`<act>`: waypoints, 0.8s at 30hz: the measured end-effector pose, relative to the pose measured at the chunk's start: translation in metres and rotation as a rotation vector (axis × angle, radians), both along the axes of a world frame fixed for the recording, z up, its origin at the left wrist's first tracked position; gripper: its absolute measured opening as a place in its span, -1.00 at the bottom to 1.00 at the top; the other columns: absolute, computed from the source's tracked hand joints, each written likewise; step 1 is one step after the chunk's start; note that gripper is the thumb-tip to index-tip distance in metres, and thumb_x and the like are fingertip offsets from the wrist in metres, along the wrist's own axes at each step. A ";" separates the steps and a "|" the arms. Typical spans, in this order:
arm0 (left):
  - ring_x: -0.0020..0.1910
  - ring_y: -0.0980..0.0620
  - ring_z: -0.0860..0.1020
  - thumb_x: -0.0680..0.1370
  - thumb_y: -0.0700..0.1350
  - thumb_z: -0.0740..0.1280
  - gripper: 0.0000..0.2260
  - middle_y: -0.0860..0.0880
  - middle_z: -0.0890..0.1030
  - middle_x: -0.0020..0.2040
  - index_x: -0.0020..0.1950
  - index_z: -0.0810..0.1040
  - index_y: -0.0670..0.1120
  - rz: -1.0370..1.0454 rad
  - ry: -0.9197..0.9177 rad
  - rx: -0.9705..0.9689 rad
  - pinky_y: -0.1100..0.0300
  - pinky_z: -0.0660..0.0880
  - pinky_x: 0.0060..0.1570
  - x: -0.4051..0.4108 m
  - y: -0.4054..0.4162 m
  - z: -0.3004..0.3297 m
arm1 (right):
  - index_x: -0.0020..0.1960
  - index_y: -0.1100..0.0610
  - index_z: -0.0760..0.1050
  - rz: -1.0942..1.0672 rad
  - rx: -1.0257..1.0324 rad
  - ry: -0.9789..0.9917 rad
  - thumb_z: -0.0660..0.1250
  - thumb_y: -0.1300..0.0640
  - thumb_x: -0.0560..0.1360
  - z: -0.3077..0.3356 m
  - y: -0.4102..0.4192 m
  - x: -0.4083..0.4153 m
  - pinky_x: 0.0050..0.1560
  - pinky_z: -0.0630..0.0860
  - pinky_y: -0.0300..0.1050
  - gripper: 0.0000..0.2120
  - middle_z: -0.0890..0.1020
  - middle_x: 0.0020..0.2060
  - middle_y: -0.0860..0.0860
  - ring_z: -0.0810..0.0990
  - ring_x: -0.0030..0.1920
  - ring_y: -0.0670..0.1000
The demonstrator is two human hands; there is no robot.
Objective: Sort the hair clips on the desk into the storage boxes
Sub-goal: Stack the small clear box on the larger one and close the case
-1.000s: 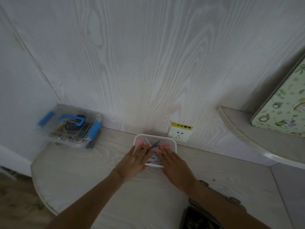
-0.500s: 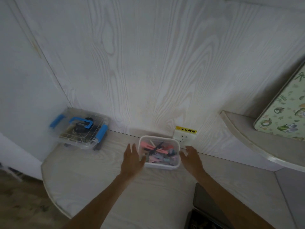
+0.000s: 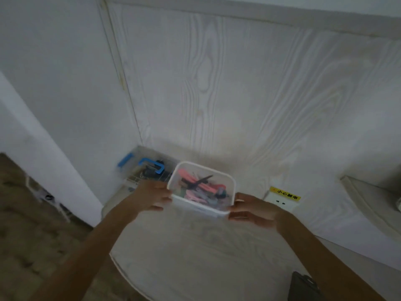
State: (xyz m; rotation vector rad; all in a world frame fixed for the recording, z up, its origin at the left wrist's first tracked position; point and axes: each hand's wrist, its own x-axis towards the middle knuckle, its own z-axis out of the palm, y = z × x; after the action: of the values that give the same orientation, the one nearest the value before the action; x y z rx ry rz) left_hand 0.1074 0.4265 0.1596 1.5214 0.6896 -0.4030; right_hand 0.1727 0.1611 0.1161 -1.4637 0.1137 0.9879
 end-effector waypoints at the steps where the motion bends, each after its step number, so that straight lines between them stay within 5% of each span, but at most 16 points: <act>1: -0.38 0.08 0.61 0.59 -0.25 0.16 -0.87 -0.01 0.63 -0.36 -0.09 0.48 -0.15 0.069 -0.048 0.019 0.12 0.47 -0.23 0.002 0.011 0.009 | -0.05 0.22 0.41 -0.021 0.052 -0.008 0.32 0.40 0.44 0.004 0.018 0.007 -0.24 0.62 -0.24 -0.84 0.62 -0.09 0.17 0.69 -0.26 -0.01; 4: -0.29 0.03 0.56 0.57 -0.24 0.24 -0.90 -0.09 0.58 -0.22 0.06 0.48 -0.19 0.286 -0.177 0.077 0.12 0.55 -0.20 0.008 0.044 0.021 | -0.21 0.20 0.39 -0.080 0.113 -0.041 0.33 0.38 0.45 0.014 0.077 0.024 -0.24 0.63 -0.25 -0.84 0.63 -0.22 0.14 0.69 -0.28 0.00; 7: -0.11 -0.03 0.51 0.55 -0.27 0.27 -0.79 -0.15 0.50 0.04 0.18 0.48 -0.23 0.446 -0.274 0.059 0.07 0.49 0.06 0.014 0.064 0.007 | -0.17 0.21 0.38 -0.134 0.147 -0.027 0.35 0.38 0.44 0.009 0.127 0.034 -0.27 0.63 -0.26 -0.83 0.62 -0.20 0.15 0.69 -0.32 0.00; 9: -0.12 -0.03 0.47 0.55 -0.25 0.28 -0.93 -0.15 0.46 0.00 0.02 0.47 -0.22 0.548 -0.262 0.068 0.05 0.43 0.11 0.018 0.071 -0.006 | -0.17 0.22 0.39 -0.150 0.141 -0.014 0.33 0.37 0.46 0.004 0.153 0.036 -0.28 0.63 -0.27 -0.86 0.59 -0.20 0.14 0.67 -0.30 0.00; 13: -0.11 -0.12 0.53 0.55 -0.15 0.32 -0.79 -0.13 0.51 -0.19 0.07 0.40 -0.25 0.553 -0.181 -0.100 -0.04 0.47 0.20 0.027 0.076 -0.024 | -0.15 0.19 0.41 -0.183 0.144 -0.058 0.16 0.23 0.57 0.006 0.188 0.035 -0.10 0.59 -0.12 -0.86 0.54 -0.27 0.10 0.60 -0.26 0.05; 18: -0.34 -0.01 0.61 0.51 -0.18 0.37 -0.73 -0.22 0.59 -0.09 0.13 0.46 -0.27 0.548 -0.175 -0.137 0.17 0.61 -0.26 0.047 0.092 -0.031 | -0.05 0.23 0.41 -0.300 0.043 -0.179 0.06 0.25 0.59 0.007 0.213 0.046 -0.23 0.56 -0.22 -0.84 0.55 -0.27 0.10 0.57 -0.27 0.01; 24: -0.37 0.00 0.62 0.47 -0.23 0.41 -0.85 -0.18 0.59 -0.16 -0.05 0.51 -0.26 0.578 -0.141 -0.131 0.24 0.59 -0.39 0.053 0.095 -0.038 | -0.21 0.10 0.30 -0.205 0.028 -0.216 0.24 0.25 0.54 0.012 0.211 0.051 -0.09 0.54 -0.13 -0.80 0.51 -0.23 0.08 0.53 -0.25 -0.03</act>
State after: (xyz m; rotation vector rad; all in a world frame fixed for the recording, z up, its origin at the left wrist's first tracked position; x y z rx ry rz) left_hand 0.1609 0.5217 0.1216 1.1485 0.9308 0.0951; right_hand 0.2240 0.3724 0.1279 -1.4914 0.0907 0.6594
